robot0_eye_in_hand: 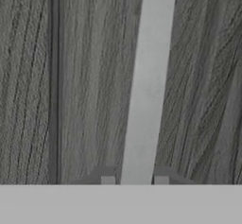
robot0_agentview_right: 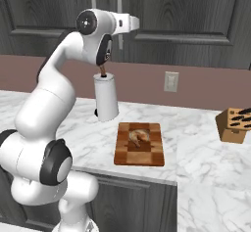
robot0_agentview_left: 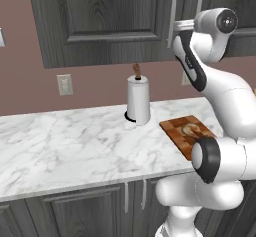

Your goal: Open the cabinet, retrieve the rolling pin, and place it next to the meat on the cutting board to prepare for tenderizing.

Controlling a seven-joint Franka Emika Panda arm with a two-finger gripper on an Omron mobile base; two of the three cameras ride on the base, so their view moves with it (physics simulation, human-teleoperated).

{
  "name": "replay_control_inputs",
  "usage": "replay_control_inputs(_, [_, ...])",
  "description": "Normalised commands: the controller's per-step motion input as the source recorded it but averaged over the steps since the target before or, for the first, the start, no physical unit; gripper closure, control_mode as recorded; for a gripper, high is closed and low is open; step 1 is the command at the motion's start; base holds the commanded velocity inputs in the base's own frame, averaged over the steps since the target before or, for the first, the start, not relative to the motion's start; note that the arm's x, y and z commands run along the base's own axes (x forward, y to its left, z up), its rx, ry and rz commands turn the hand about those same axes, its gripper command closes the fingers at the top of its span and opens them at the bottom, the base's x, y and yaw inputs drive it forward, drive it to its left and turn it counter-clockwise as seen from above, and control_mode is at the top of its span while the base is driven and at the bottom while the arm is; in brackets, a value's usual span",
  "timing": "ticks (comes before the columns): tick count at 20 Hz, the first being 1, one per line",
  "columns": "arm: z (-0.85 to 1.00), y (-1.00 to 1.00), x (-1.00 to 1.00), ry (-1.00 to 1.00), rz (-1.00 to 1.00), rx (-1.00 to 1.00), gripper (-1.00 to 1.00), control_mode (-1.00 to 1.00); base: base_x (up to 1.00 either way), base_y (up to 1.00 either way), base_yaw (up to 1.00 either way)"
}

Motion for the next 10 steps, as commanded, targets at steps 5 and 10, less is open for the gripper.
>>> replay_control_inputs(5, [0.00, 0.51, 0.00, 0.00, 0.00, 0.00, 1.00, -1.00, 0.00, 0.00, 0.00])
replay_control_inputs(10, [0.00, 0.27, 0.00, 0.04, 0.00, -0.01, 1.00, -1.00, 0.00, 0.00, 0.00])
